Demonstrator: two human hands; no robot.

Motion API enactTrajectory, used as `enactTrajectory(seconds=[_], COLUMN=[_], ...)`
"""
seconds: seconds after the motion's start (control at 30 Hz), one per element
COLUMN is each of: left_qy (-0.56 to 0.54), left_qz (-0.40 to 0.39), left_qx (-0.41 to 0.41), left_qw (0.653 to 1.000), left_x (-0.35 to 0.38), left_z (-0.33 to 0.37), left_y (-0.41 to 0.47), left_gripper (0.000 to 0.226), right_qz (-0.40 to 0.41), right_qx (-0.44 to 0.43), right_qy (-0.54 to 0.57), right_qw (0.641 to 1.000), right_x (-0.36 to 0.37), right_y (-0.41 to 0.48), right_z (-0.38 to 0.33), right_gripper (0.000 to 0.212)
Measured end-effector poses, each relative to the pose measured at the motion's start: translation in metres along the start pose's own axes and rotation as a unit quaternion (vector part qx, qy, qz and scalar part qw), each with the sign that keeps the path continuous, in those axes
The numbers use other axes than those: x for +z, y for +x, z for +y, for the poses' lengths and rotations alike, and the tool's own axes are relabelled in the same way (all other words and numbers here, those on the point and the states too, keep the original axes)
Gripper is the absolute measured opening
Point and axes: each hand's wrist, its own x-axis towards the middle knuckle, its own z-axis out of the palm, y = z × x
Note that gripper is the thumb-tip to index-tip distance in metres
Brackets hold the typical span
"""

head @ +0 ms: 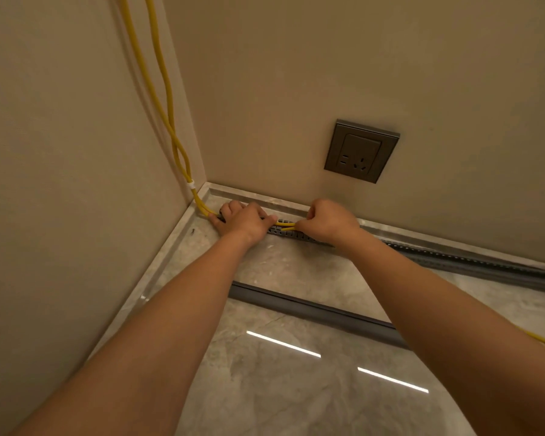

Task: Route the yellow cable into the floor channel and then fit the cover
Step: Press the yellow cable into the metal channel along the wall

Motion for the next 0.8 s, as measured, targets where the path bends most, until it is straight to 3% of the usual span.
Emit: enactTrajectory(seconds=[0.1,0.27,0.5,0.57,0.63,0.7,0.8], left_qy=[-0.001,-0.004,0.038,0.058,0.029,-0.015,-0.035], left_qz=[-0.002,-0.002,-0.004,0.046,0.09,0.072,0.05], left_qx=[0.001,0.001,0.0,0.04,0.143,0.227,0.244], left_qw=[1.0,1.0,0.999,0.996,0.985,0.971,0.968], left_x=[0.0,-0.002,-0.011,-0.01,-0.004,0.006,0.016], left_z=[0.0,0.0,0.011,0.019,0.029,0.041,0.053], left_y=[-0.001,-0.001,-0.012,-0.015,-0.021,-0.031,-0.038], left_gripper=[0.028,0.029,0.021,0.011,0.01,0.011,0.012], right_qz=[-0.014,-0.026,-0.01,-0.016,-0.019,-0.019,-0.023], right_qx=[0.009,-0.006,-0.003,0.018,0.037,0.045,0.049], right_qy=[0.009,0.127,0.03,0.056,0.093,0.119,0.156], right_qw=[1.0,0.992,0.999,0.998,0.995,0.992,0.986], right_x=[-0.01,-0.017,-0.009,-0.011,-0.011,-0.009,-0.008], right_y=[-0.005,-0.001,0.002,0.004,0.006,0.007,0.007], right_z=[0.019,0.032,0.024,0.023,0.026,0.029,0.035], right_gripper=[0.032,0.015,0.022,0.018,0.011,0.01,0.021])
